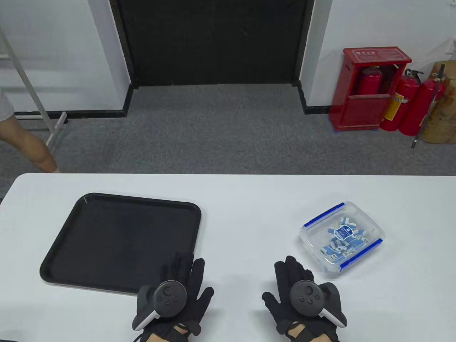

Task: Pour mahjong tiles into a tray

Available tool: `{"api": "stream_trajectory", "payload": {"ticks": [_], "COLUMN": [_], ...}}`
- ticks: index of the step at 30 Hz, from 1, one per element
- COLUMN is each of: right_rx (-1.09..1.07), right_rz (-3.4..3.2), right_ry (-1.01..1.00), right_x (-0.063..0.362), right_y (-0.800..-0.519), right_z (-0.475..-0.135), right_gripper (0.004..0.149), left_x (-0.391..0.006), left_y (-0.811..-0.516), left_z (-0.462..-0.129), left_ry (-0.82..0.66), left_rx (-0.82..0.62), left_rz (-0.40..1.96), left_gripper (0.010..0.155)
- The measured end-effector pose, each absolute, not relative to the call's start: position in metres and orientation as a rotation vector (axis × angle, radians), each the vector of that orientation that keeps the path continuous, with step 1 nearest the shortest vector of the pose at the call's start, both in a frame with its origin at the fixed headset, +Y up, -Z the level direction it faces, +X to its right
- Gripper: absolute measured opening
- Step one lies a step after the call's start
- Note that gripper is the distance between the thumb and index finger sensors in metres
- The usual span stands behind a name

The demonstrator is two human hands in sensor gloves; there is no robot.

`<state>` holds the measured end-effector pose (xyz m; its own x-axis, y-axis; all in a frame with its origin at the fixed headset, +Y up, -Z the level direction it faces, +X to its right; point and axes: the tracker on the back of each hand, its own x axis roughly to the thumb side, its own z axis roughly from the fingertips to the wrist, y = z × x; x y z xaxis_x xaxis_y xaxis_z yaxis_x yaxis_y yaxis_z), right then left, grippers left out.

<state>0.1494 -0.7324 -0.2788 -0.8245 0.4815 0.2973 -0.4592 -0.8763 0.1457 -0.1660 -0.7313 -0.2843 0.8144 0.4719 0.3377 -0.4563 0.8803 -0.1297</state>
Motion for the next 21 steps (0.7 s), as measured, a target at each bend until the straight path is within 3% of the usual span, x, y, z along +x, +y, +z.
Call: {"api": "stream_trajectory", "payload": {"ticks": [21], "right_rx": [0.385], "right_rz": [2.568], "right_ry": [0.048], "right_x": [0.161], "right_y": [-0.734], "right_z": [-0.283], "right_gripper": [0.081], "left_x": [-0.168], "left_y": [-0.733], "left_z": [-0.286], "left_ry": [-0.375], "left_rx": [-0.075], "left_rz": [0.546], "left_gripper": [0.075]}}
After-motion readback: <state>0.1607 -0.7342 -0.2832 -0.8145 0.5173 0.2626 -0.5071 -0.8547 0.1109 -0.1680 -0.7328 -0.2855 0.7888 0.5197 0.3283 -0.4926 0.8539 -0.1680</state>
